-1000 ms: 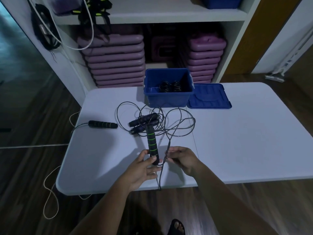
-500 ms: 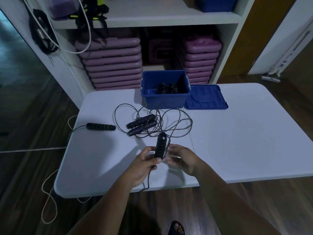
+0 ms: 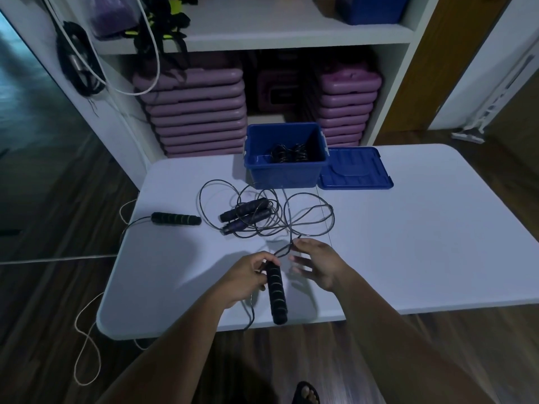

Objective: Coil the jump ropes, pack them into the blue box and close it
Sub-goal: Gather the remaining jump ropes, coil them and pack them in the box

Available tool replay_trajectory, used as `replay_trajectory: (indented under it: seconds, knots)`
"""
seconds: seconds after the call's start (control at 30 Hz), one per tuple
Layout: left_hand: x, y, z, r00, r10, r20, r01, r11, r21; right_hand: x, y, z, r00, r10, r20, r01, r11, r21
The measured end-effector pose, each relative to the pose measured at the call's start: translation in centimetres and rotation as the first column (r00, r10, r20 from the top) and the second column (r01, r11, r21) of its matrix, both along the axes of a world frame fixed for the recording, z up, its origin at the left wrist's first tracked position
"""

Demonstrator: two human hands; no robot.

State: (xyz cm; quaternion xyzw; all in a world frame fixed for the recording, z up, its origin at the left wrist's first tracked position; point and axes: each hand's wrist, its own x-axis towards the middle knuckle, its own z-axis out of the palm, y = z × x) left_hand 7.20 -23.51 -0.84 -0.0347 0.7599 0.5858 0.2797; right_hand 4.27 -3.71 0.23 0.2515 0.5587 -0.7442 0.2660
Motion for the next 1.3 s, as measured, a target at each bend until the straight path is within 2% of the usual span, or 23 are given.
replay_trajectory:
  seconds: [0.3, 0.43, 0.57, 0.67, 0.73, 0.87, 0.97, 1.03, 1.13, 1.3]
  knots:
    - [0.0, 0.6, 0.2, 0.971, 0.225, -0.079, -0.224, 0.974, 0.017, -0.2, -1.6, 0.8, 1.000, -0.002, -0.010, 0.002, 1.000, 0.010]
    - [-0.3, 0.7, 0.3, 0.934, 0.355, 0.024, -0.356, 0.927, 0.118, -0.1, -1.6, 1.1, 1.000, 0.000, 0.003, 0.000, 1.000, 0.008]
    - [-1.5, 0.1, 0.5, 0.935, 0.338, 0.105, -0.348, 0.933, 0.092, 0.2, -1.7, 0.9, 0.999, 0.038, -0.003, -0.038, 0.999, 0.032]
    - [-2.3, -0.8, 1.1, 0.924, 0.358, 0.135, -0.381, 0.894, 0.237, 0.2, -1.5, 0.6, 1.000, 0.001, -0.009, -0.001, 1.000, 0.014]
    - [-2.9, -1.3, 1.7, 0.920, 0.379, 0.103, -0.393, 0.879, 0.271, 0.1, -1.0, 0.5, 1.000, -0.029, 0.002, 0.029, 1.000, 0.012]
    - [-5.1, -1.8, 3.5, 0.889, 0.458, 0.019, -0.450, 0.864, 0.227, -0.1, 0.0, -0.4, 0.998, -0.063, 0.027, 0.060, 0.995, 0.081]
    - [-7.1, -1.1, 5.8, 0.844, 0.534, 0.054, -0.533, 0.821, 0.207, 0.0, 0.5, -1.4, 0.999, -0.044, 0.026, 0.039, 0.984, 0.173]
    - [-8.4, -0.3, 7.2, 0.869, 0.494, 0.023, -0.492, 0.859, 0.142, 0.2, 0.5, -2.0, 1.000, -0.005, 0.012, 0.002, 0.975, 0.221]
    - [-10.5, 1.8, 8.8, 0.944, 0.323, -0.072, -0.323, 0.946, 0.005, 0.5, 0.6, -2.9, 0.998, 0.062, -0.006, -0.058, 0.957, 0.285]
    - [-13.3, 5.9, 10.8, 0.974, 0.167, -0.154, -0.181, 0.980, -0.080, 0.5, 1.1, -4.5, 0.985, 0.173, 0.002, -0.161, 0.910, 0.382]
